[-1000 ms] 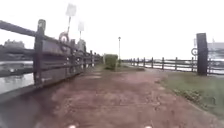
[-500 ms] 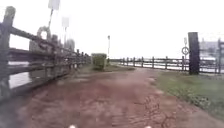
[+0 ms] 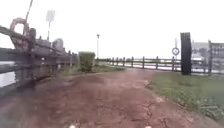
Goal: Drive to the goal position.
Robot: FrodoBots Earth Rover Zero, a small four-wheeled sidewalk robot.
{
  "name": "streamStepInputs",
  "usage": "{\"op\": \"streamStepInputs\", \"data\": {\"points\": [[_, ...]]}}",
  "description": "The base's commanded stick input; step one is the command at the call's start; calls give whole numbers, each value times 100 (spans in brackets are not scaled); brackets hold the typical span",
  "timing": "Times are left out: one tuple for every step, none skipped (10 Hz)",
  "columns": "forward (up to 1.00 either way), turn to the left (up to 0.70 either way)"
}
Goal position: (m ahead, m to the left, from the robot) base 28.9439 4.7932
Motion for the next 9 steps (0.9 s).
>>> {"op": "streamStepInputs", "data": {"points": [[100,-28],[100,-28],[100,-28],[100,-4],[100,12],[100,12],[100,12],[100,12],[100,12]]}}
